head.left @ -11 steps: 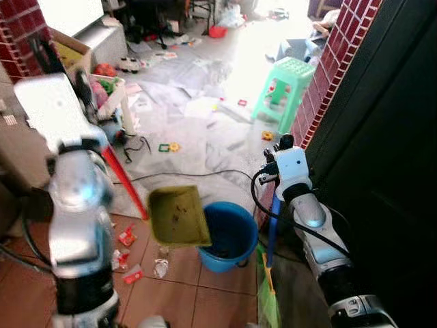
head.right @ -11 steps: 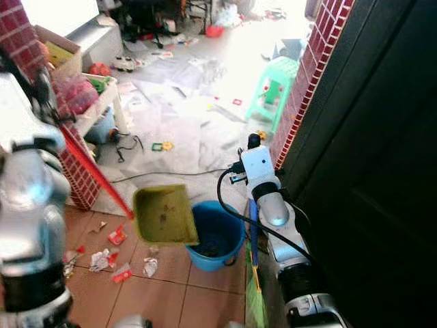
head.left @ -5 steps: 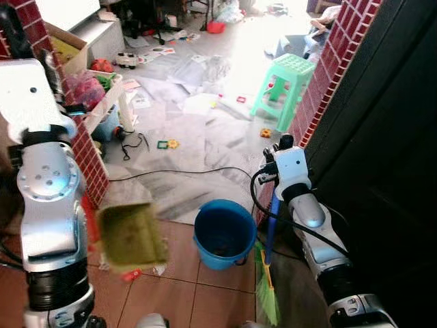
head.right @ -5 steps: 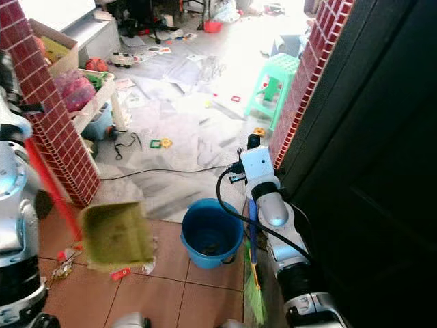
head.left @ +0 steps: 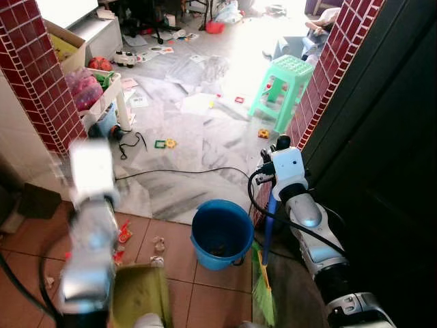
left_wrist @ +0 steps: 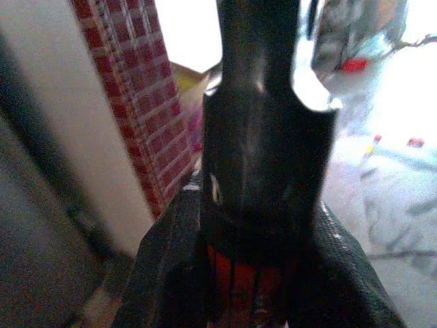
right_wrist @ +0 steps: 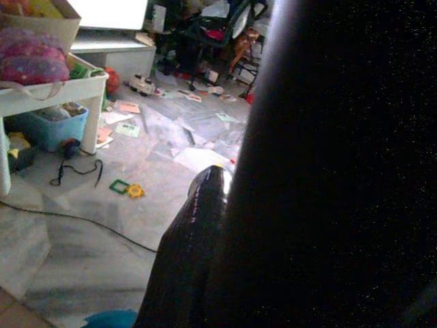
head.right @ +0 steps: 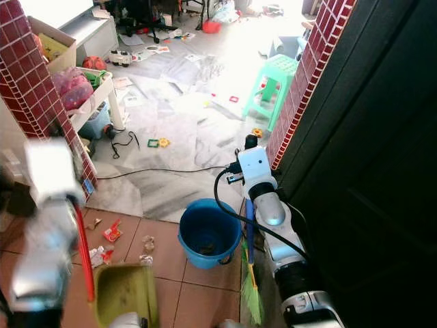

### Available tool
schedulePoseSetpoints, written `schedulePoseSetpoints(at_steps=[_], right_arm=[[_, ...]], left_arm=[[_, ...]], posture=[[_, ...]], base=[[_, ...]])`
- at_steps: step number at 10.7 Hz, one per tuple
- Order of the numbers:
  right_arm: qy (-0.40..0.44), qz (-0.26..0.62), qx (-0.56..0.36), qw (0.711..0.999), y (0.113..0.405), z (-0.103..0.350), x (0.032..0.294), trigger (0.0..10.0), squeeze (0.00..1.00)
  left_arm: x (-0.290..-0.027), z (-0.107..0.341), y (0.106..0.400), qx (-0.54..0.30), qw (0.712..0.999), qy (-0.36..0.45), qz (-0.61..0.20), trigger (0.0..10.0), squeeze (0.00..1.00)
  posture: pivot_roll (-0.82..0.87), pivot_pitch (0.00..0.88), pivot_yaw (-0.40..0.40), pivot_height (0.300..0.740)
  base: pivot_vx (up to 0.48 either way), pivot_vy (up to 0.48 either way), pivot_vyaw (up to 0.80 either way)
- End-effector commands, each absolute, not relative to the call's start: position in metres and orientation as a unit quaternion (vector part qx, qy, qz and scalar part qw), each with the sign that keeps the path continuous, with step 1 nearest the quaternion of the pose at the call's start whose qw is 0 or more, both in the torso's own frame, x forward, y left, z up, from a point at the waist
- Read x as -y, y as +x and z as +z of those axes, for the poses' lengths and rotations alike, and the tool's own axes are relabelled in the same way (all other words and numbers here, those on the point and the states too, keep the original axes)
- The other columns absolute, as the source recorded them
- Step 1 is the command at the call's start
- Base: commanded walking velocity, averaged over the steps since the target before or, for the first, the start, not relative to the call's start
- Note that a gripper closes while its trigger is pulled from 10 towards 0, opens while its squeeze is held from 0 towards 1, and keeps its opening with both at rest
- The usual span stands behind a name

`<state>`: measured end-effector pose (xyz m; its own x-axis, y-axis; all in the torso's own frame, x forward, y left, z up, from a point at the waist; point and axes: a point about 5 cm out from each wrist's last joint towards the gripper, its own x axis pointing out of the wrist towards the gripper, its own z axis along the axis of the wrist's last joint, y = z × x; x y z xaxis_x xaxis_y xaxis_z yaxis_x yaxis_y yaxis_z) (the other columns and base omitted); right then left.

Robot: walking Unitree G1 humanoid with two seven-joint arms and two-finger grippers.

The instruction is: Sweep floor

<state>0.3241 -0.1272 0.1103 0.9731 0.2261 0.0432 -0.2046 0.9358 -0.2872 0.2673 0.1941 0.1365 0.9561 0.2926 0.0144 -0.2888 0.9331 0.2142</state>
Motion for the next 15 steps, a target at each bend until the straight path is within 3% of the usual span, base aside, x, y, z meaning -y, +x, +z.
schedulePoseSetpoints(at_steps=[1,6,7,9,10,15], right_arm=[[-0.161,0.106,0.039,0.98,0.325,0.114,0.131,10.0,0.0],[-0.151,0.096,0.038,0.983,0.322,0.109,0.133,10.0,0.0],[-0.15,0.092,0.032,0.984,0.323,0.106,0.134,10.0,0.0],[-0.147,0.093,0.035,0.984,0.324,0.108,0.132,10.0,0.0],[-0.147,0.095,0.035,0.984,0.324,0.108,0.131,10.0,0.0],[-0.147,0.103,0.023,0.983,0.327,0.105,0.127,10.0,0.0]], left_arm=[[-0.187,0.139,0.27,-0.002,0.986,0.095,0.135,10.0,0.0],[-0.171,0.113,0.255,-0.053,0.993,0.057,0.092,10.0,0.0],[-0.168,0.114,0.254,-0.038,0.996,0.035,0.069,0.0,0.0],[-0.166,0.115,0.256,-0.037,0.996,0.046,0.069,0.1,0.0],[-0.162,0.114,0.255,-0.04,0.996,0.054,0.061,10.0,0.0],[-0.139,0.12,0.245,0.002,0.998,0.054,-0.043,10.0,0.0]], posture=[[0.0,0.0,-0.102,0.74],[0.0,0.0,-0.038,0.74],[0.0,0.0,-0.038,0.74],[0.0,0.0,-0.045,0.74],[0.0,0.0,-0.047,0.74],[0.02,0.0,-0.078,0.74]], base=[[0.0,0.0,0.0],[0.0,0.0,0.0],[0.0,0.0,0.0],[0.0,0.0,0.0],[0.0,0.0,0.0],[0.0,0.0,0.0]])
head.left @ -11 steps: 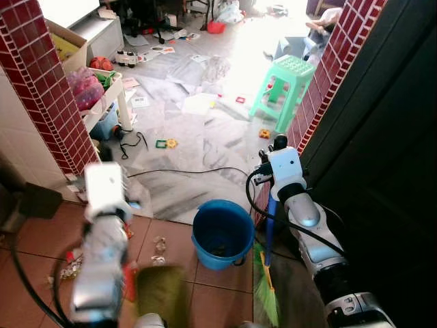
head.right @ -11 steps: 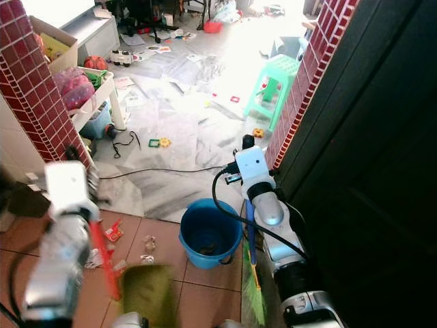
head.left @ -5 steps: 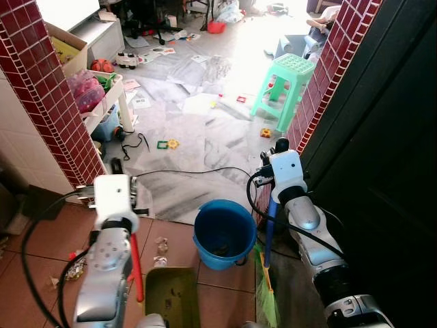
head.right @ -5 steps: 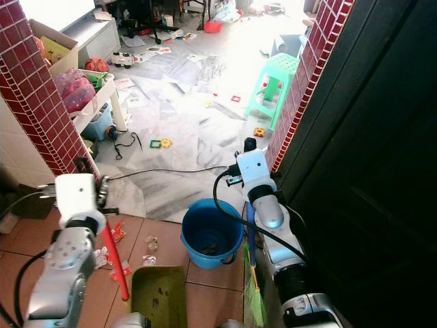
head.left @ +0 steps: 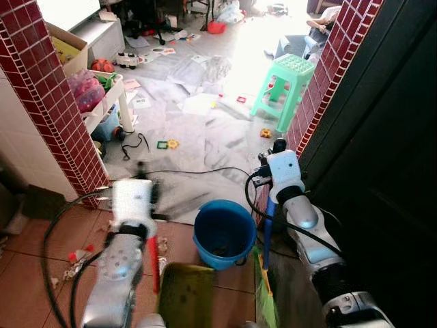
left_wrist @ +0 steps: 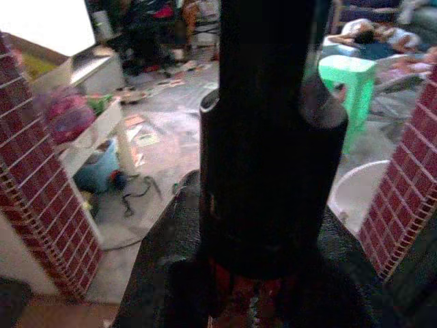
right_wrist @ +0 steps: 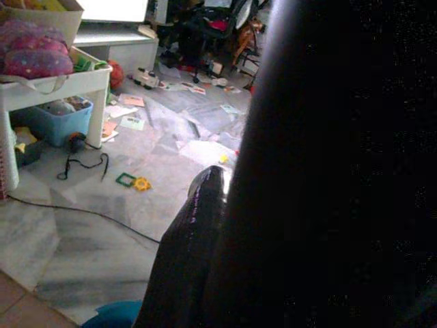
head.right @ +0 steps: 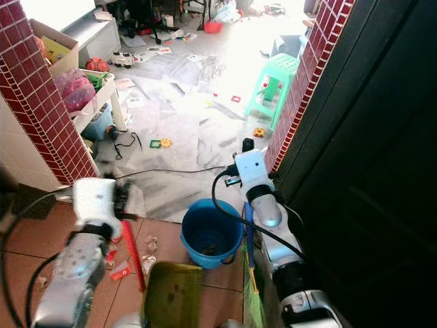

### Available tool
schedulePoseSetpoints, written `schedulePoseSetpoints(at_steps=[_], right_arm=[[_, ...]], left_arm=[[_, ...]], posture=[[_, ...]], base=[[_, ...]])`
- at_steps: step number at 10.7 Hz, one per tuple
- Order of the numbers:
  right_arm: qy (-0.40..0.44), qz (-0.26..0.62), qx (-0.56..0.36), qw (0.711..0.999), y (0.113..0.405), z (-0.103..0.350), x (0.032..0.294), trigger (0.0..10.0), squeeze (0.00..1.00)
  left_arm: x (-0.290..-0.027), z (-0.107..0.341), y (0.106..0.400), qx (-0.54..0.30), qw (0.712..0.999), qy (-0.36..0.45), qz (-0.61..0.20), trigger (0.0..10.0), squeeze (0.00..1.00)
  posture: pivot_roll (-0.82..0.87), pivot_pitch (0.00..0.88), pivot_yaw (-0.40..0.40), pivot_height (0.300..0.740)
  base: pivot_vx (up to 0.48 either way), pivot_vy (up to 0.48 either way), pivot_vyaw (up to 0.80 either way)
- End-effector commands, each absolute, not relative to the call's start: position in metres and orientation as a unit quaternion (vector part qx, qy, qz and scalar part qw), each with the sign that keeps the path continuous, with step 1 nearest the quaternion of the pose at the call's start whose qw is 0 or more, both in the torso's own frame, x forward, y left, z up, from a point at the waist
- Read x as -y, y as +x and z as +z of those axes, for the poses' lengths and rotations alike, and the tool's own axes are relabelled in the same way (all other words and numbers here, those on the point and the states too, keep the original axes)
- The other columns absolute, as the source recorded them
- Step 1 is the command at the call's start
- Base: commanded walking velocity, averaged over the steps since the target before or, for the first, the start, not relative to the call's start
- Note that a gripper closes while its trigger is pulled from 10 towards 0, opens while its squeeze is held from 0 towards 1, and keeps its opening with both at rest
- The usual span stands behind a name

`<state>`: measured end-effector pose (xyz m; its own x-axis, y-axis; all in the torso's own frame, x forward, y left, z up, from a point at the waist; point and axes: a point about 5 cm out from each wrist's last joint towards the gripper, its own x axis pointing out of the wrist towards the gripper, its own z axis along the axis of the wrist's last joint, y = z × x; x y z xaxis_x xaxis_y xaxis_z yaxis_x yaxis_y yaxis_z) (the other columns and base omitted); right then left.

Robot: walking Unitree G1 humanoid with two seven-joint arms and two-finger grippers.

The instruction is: Sweep floor

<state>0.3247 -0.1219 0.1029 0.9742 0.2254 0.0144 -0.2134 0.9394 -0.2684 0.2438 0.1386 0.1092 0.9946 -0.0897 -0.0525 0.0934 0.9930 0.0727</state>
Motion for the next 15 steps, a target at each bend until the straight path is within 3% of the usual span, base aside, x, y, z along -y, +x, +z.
schedulePoseSetpoints(at_steps=[1,2,3,5,7,15], right_arm=[[-0.129,0.1,0.027,0.986,0.329,0.108,0.126,10.0,0.0],[-0.122,0.105,0.02,0.987,0.329,0.108,0.124,10.0,0.0],[-0.123,0.127,0.023,0.984,0.327,0.109,0.12,10.0,0.0],[-0.108,0.123,0.037,0.986,0.326,0.114,0.121,10.0,0.0],[-0.108,0.125,0.03,0.986,0.325,0.112,0.123,10.0,0.0],[-0.126,0.122,0.035,0.984,0.327,0.111,0.122,10.0,0.0]], left_arm=[[-0.131,0.12,0.242,0.008,0.997,0.013,-0.078,0.0,0.0],[-0.13,0.119,0.243,0.004,0.996,0.043,-0.074,1.8,0.0],[-0.13,0.117,0.247,-0.011,0.995,0.064,-0.07,10.0,0.0],[-0.135,0.126,0.249,0.017,0.997,0.066,-0.039,10.0,0.0],[-0.142,0.127,0.247,0.011,0.999,0.05,-0.009,10.0,0.0],[-0.127,0.137,0.255,0.025,0.996,0.06,-0.057,10.0,0.0]], posture=[[0.01,0.0,-0.077,0.74],[0.01,0.0,-0.076,0.74],[0.01,0.0,-0.071,0.74],[0.01,0.018,-0.078,0.74],[0.01,0.017,-0.086,0.74],[0.02,0.0,-0.078,0.74]], base=[[0.0,0.0,0.0],[0.0,0.0,0.0],[0.0,0.0,0.0],[0.0,0.0,0.0],[0.0,0.48,0.0],[0.0,0.48,0.0]])
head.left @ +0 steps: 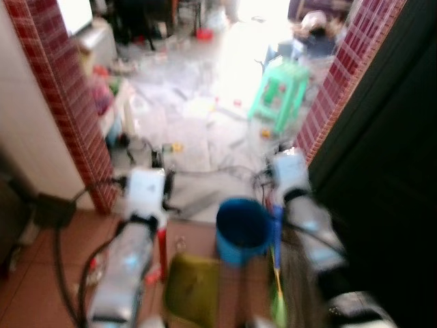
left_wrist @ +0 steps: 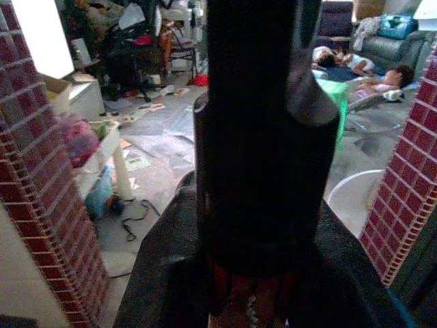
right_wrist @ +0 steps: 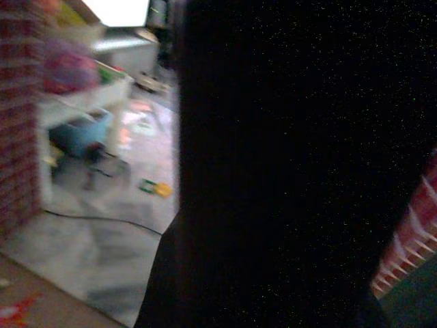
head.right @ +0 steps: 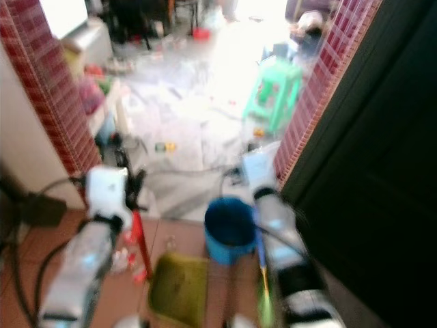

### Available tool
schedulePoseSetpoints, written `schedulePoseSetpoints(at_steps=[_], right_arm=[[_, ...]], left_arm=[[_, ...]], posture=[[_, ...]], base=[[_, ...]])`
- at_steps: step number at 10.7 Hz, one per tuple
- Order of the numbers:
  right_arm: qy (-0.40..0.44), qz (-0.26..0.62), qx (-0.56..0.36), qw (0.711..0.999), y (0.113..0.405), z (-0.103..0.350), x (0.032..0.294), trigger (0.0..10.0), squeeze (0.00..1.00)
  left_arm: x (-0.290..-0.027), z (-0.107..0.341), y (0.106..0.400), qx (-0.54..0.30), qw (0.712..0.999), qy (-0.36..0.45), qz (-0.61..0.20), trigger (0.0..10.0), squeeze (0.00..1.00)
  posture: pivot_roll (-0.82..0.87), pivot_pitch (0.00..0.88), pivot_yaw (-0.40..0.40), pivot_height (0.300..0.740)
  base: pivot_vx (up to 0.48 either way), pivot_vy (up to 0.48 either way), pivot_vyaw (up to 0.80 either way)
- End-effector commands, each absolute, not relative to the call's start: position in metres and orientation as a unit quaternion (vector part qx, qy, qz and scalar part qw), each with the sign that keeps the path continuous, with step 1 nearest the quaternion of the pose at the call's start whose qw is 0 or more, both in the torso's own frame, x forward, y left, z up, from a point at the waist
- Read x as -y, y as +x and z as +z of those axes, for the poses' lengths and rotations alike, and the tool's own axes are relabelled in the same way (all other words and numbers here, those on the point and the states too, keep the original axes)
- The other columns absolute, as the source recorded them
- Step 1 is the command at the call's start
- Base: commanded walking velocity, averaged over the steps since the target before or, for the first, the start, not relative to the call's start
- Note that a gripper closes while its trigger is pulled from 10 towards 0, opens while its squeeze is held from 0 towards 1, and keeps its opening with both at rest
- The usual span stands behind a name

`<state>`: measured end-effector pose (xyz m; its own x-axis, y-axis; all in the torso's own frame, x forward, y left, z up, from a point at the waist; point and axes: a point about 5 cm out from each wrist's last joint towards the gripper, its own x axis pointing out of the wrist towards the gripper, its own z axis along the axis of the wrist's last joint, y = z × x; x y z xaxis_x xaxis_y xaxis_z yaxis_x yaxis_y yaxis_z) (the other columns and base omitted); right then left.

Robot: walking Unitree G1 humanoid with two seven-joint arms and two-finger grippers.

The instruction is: Sweep floor

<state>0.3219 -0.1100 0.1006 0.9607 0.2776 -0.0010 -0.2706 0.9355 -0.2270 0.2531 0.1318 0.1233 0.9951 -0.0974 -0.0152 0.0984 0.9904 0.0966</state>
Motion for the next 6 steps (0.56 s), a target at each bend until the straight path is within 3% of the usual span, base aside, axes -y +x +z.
schedulePoseSetpoints(at_steps=[1,2,6], right_arm=[[-0.124,0.123,0.035,0.984,0.328,0.112,0.121,10.0,0.0],[-0.123,0.125,0.035,0.984,0.328,0.112,0.12,10.0,0.0],[-0.118,0.124,0.033,0.985,0.329,0.112,0.121,10.0,0.0]], left_arm=[[-0.126,0.138,0.256,0.027,0.996,0.061,-0.056,10.0,0.0],[-0.127,0.141,0.257,0.033,0.996,0.063,-0.049,10.0,0.0],[-0.147,0.136,0.258,0.03,0.995,0.095,0.01,10.0,0.0]], posture=[[0.02,0.0,-0.078,0.74],[0.02,0.0,-0.08,0.74],[0.02,0.0,-0.073,0.74]], base=[[0.0,0.48,0.0],[0.0,0.326,0.0],[0.0,0.0,0.0]])
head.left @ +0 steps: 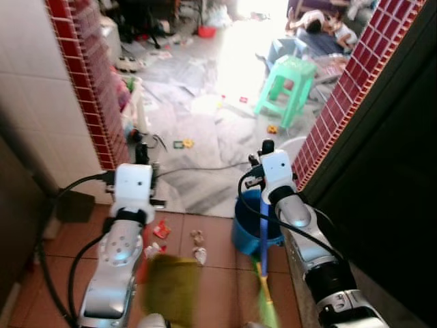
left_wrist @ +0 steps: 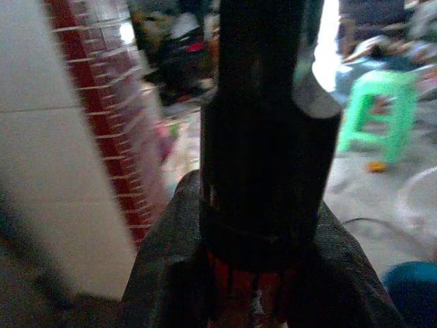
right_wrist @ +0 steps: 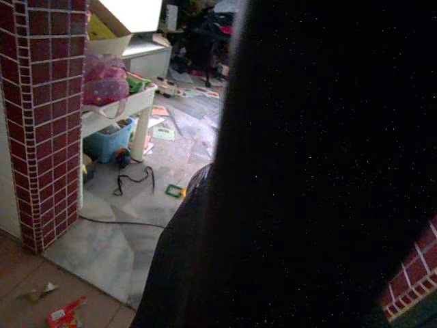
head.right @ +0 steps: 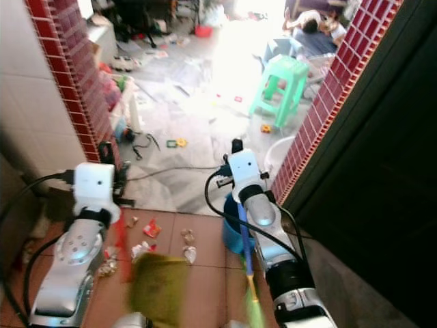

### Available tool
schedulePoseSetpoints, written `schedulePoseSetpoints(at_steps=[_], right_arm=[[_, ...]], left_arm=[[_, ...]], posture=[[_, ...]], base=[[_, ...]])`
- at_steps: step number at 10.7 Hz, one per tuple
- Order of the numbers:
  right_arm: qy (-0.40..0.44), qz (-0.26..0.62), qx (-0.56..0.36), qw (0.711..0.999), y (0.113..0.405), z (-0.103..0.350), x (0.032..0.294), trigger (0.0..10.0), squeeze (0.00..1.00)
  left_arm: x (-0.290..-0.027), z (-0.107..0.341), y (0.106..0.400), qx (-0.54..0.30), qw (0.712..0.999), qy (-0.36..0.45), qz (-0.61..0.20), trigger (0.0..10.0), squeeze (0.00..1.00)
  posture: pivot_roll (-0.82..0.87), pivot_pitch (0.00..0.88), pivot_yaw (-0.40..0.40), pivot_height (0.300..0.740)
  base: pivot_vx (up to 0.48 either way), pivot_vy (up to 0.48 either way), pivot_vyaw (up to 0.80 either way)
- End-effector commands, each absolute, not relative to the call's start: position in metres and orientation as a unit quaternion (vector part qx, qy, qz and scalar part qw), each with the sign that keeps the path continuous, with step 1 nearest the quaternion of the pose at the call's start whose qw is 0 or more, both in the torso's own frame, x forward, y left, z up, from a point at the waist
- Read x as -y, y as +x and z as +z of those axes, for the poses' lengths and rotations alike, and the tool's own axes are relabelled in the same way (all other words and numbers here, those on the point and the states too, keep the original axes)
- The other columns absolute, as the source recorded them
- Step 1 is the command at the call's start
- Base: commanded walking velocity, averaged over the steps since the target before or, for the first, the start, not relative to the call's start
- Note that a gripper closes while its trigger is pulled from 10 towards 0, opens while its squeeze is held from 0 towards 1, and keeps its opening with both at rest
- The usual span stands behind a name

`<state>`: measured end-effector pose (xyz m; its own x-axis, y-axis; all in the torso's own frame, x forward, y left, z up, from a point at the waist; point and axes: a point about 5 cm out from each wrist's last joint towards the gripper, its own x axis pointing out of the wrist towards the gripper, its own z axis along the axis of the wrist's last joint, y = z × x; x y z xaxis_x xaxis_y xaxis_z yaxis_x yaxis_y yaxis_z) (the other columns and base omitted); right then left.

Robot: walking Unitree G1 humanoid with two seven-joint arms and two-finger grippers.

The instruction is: Sweep floor

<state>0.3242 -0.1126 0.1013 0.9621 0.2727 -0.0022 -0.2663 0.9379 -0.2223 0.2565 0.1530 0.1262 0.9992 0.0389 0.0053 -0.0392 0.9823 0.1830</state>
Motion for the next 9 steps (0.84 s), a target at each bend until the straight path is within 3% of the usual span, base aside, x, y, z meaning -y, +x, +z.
schedulePoseSetpoints(at_steps=[1,5,7,9], right_arm=[[-0.117,0.123,0.034,0.985,0.329,0.112,0.121,10.0,0.0],[-0.111,0.147,0.049,0.982,0.329,0.115,0.113,10.0,0.0],[-0.11,0.148,0.053,0.981,0.328,0.116,0.111,10.0,0.0],[-0.097,0.148,0.056,0.983,0.328,0.118,0.112,10.0,0.0]], left_arm=[[-0.152,0.135,0.259,0.028,0.994,0.099,0.019,10.0,0.0],[-0.152,0.142,0.266,0.043,0.995,0.088,0.019,10.0,0.0],[-0.15,0.142,0.267,0.047,0.994,0.098,0.012,10.0,0.0],[-0.147,0.142,0.267,0.046,0.994,0.096,0.013,10.0,0.0]], posture=[[0.02,0.0,-0.073,0.74],[0.03,0.0,-0.076,0.74],[0.03,0.0,-0.071,0.74],[0.02,0.0,-0.068,0.74]], base=[[0.0,0.0,0.0],[0.0,0.0,0.0],[0.0,0.48,0.68],[0.0,0.0,0.0]])
